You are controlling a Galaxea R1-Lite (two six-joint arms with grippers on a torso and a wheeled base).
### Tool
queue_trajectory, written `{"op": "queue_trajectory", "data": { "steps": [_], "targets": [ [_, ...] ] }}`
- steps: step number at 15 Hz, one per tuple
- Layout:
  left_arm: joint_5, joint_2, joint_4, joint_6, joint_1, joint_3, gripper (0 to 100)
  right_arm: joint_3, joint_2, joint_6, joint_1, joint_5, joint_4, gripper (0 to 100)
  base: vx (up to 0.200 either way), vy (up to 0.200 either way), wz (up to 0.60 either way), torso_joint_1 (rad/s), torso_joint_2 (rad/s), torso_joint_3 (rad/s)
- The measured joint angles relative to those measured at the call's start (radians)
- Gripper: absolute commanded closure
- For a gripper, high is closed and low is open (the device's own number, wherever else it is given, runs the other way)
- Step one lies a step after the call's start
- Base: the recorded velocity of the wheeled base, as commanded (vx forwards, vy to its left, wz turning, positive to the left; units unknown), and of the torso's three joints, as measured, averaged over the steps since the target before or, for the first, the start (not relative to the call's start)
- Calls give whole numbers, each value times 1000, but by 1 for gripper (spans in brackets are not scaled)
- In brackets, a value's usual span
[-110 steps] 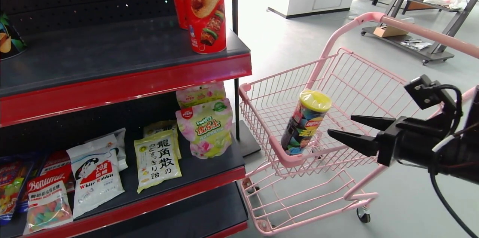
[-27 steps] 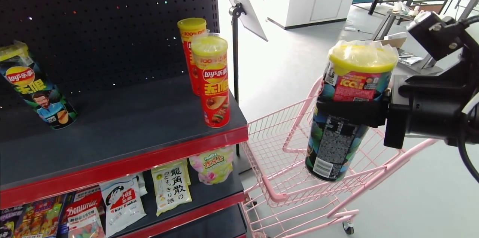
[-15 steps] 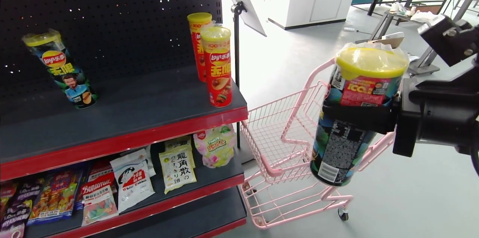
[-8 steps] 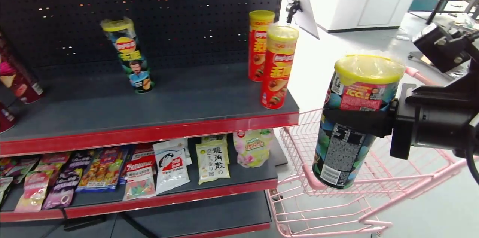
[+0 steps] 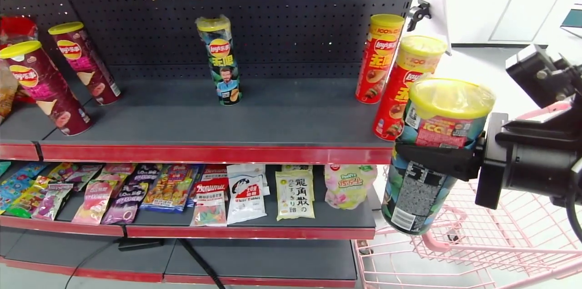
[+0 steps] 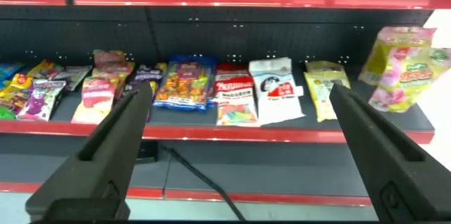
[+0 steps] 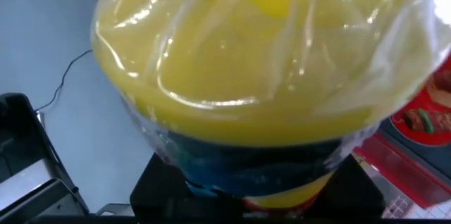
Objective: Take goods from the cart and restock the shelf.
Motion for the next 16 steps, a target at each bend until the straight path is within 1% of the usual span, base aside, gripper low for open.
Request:
{"op": "queue_trajectory", "data": {
  "steps": [3,6,7,9,12,16],
  "targets": [
    [0,0,0,0,-1,0,0,24,-6,-2,2,4,-20,100,0,200,0,1,6,1],
    [0,0,0,0,0,0,0,34,7,-4,2,14,-125,100,0,200,0,1,1,4],
    [0,0,0,0,0,0,0,35,14,-3,2,31,-143,100,0,200,0,7,2,2],
    [1,0,1,0,-1,0,0,36,24,0,5,164,-145,100,0,200,0,7,0,5],
    [0,0,0,0,0,0,0,35,31,1,0,171,-146,100,0,200,0,5,2,-1],
    [1,0,1,0,-1,0,0,35,32,1,-1,171,-147,100,0,0,0,0,0,0]
  ]
}}
